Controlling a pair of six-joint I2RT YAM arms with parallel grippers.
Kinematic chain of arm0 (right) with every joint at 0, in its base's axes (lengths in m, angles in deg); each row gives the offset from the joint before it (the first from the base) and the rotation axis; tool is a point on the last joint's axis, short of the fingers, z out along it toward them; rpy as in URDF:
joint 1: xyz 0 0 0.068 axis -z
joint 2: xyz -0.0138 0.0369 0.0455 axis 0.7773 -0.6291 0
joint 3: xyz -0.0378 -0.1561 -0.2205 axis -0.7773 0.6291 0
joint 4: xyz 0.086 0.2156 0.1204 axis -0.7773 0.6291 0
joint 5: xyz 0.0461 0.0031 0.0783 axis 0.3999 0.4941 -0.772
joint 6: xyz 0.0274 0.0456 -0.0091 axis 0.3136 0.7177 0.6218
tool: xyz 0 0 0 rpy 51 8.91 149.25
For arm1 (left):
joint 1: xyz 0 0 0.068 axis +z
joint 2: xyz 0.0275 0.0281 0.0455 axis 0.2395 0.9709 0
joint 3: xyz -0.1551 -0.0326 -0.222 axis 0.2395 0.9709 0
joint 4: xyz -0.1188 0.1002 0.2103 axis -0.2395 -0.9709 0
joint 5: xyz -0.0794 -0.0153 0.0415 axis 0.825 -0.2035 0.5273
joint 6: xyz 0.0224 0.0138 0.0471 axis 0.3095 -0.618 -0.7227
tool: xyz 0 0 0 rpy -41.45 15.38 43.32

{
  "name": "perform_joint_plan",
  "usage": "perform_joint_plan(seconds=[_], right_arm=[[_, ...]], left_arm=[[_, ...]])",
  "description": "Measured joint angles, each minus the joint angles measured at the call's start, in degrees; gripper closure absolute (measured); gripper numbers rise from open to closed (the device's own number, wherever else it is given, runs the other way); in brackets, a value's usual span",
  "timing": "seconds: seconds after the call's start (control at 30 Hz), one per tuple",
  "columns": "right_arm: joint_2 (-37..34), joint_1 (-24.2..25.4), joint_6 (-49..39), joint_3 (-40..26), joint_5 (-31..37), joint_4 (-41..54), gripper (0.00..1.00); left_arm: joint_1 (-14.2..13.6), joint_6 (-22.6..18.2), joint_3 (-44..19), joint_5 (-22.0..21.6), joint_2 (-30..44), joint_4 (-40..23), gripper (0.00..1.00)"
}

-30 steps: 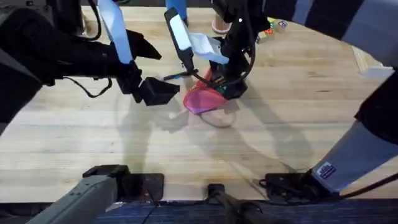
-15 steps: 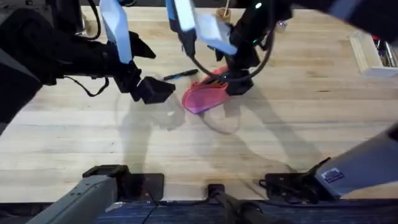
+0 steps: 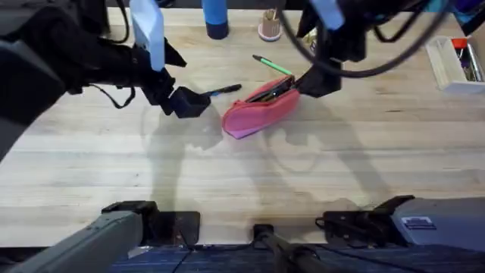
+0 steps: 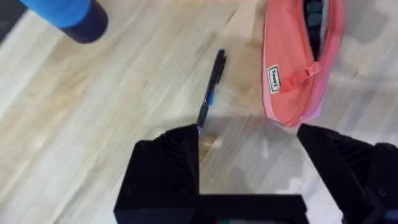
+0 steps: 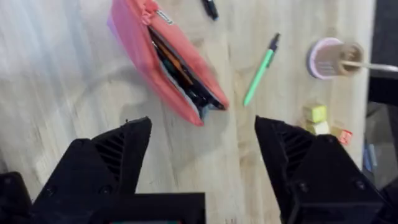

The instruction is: Unzip the bag, pick up the pens from the table one at a time and place them inside, then zip the bag closed.

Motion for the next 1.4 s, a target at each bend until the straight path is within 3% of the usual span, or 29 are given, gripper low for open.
perform_joint_plan(seconds=[0.47, 0.9, 1.2, 1.4], right_arm=[[3.64, 1.17, 0.85, 0.0, -0.04, 0.13, 0.004], [3.64, 1.17, 0.85, 0.0, -0.04, -0.92, 0.004], [3.64, 1.17, 6.21, 0.0, -0.04, -0.92, 0.004], [3.64, 1.17, 7.56, 0.0, -0.04, -0.87, 0.004]], left_arm=[[-6.94, 0.0, -10.04, -11.13, 11.71, -0.59, 0.01], [-13.07, -0.14, -10.76, -25.37, 20.87, 2.9, 0.009], [-13.93, -1.48, -10.78, -27.54, 29.14, 3.52, 0.008], [-13.93, -3.63, -10.8, -27.99, 30.84, 5.0, 0.008]])
